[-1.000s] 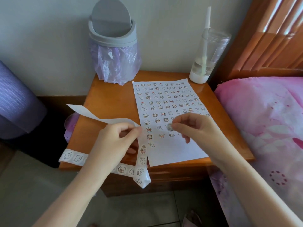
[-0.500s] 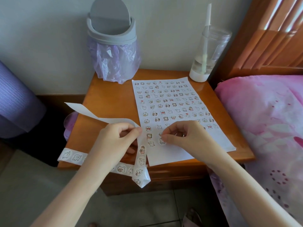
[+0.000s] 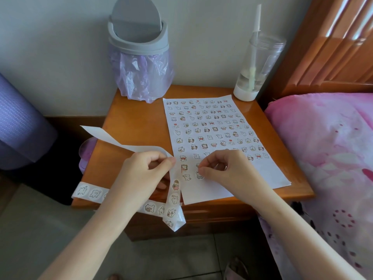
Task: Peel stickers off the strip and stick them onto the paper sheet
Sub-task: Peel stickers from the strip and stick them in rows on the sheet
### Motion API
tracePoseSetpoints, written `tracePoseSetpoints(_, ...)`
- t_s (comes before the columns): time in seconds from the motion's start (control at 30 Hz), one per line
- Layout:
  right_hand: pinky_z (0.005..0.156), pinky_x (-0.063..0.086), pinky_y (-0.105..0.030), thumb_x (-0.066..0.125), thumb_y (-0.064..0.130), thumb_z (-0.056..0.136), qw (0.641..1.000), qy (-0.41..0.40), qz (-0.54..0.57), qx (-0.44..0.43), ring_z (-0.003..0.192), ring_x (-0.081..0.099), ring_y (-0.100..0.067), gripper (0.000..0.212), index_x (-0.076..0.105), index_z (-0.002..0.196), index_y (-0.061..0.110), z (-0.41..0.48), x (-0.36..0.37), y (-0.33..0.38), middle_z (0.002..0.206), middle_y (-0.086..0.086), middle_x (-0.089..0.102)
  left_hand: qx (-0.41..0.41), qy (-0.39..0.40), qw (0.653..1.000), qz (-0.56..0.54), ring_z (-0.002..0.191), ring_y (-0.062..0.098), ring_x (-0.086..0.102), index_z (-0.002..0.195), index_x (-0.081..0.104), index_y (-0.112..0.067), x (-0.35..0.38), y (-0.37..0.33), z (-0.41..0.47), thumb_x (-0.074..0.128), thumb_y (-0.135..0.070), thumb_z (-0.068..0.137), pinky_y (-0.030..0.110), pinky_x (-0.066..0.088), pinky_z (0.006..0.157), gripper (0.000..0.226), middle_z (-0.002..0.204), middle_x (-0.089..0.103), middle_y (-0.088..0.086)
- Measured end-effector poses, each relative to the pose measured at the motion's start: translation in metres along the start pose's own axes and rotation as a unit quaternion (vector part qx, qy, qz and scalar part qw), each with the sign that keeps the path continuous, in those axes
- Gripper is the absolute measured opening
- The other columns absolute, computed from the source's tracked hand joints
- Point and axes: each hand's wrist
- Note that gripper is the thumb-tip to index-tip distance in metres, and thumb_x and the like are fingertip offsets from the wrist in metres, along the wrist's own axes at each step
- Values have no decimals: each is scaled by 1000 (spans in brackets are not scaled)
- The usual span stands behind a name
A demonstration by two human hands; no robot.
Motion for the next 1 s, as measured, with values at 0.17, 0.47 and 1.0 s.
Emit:
tracePoseSetpoints(0.17,50,38,-5,67,18,84,1000,-7,-17,-6,57,50,11,4,69,86,19,1,2,-2,76,10,64,0,1,1000,3,62,-6,65,83,66,-24,0,0,0,54,-35,91,6,49,47,18,76,68,-17)
tracePoseSetpoints(0.47,49,37,-4,67,19,83,999,-28,-38,-13,57,48,13,3,67,85,21,-1,7,-4,72,14,59,-2,-2,1000,-1,62,-5,66,83,67,-24,0,1,1,55,-34,90,6,48,47,18,75,69,-15)
tracePoseSetpoints(1.0,52,31,-9,68,36,81,994,-57,-96,-2,58,46,-1,16,52,85,33,-1,12,-4,70,14,53,2,-8,1000,1,60,-4,65,80,67,-23,1,-1,0,56,-32,90,5,46,45,19,73,69,-14)
Point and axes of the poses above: each hand's wrist, its own z-axis towards the middle knuckle, its own x-axis out of the palm, y = z × x
